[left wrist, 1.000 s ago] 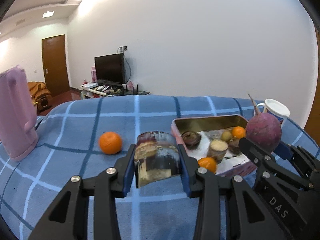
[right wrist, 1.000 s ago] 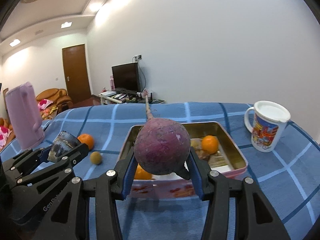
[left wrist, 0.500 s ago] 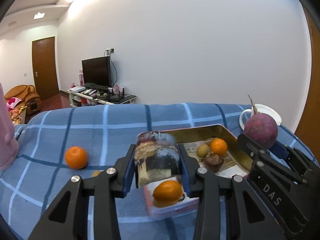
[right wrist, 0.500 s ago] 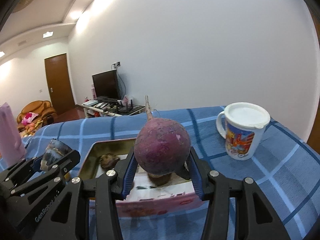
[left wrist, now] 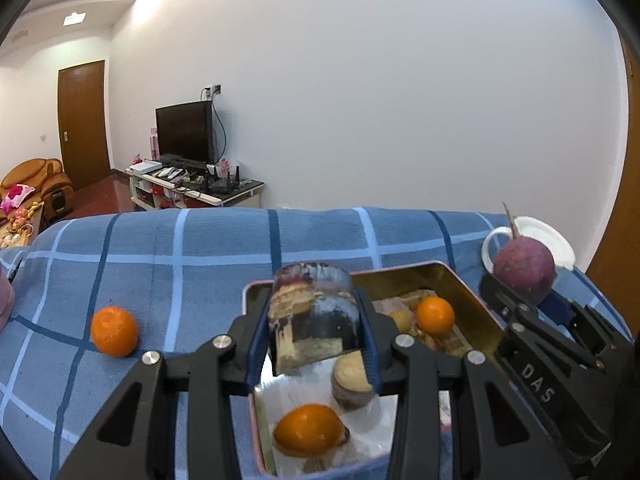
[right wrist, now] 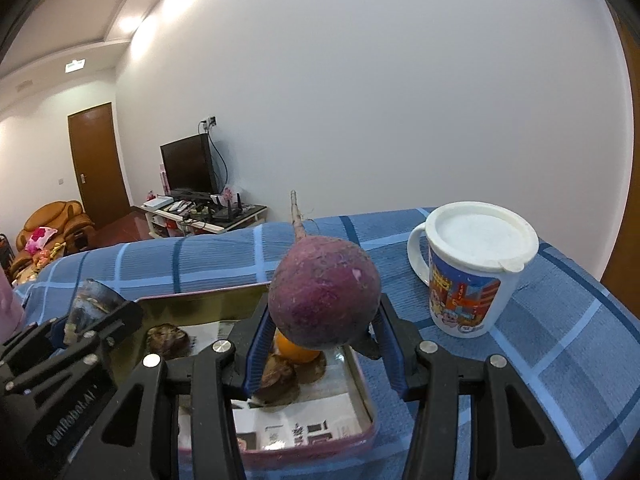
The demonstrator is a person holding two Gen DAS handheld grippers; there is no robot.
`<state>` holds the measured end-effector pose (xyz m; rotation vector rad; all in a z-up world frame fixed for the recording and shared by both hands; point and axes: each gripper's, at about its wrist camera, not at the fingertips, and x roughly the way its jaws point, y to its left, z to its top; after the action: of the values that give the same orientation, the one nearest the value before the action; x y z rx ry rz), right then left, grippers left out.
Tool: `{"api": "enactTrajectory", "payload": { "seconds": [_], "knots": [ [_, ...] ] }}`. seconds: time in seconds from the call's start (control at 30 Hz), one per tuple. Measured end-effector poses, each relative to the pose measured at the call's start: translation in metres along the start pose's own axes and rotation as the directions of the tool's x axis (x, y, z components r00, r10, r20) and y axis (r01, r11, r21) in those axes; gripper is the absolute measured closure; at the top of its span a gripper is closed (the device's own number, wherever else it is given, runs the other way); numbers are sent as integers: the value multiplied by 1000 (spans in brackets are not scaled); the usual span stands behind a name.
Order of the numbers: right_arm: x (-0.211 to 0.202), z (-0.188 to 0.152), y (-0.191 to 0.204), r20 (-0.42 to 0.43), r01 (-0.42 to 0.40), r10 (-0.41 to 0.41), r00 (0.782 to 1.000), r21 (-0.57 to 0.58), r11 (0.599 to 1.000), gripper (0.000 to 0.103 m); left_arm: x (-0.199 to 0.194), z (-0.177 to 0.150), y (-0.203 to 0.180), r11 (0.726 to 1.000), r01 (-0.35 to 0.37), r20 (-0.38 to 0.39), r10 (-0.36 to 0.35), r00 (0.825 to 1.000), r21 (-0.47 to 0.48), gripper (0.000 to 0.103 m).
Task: Organize fruits
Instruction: 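Carry the cut yam piece and whole purple yam over the pink tin, then release the cut yam from the left tool while the right tool drops the purple yam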
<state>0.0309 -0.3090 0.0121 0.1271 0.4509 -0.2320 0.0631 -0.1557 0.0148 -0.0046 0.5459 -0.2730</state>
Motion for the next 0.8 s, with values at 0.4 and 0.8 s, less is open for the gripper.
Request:
{"api": "enactTrajectory", "payload": {
  "seconds": [0.4, 0.8],
  "knots": [
    [40, 5, 9, -120, -88, 85, 989, -14, 996, 52, 30, 3, -2, 1000, -14, -70, 15, 997, 22, 62],
    [53, -1, 19, -196, -118, 109, 975, -35, 992, 52, 53, -6, -6, 998, -35, -163, 42, 986, 47, 62]
  ]
}}
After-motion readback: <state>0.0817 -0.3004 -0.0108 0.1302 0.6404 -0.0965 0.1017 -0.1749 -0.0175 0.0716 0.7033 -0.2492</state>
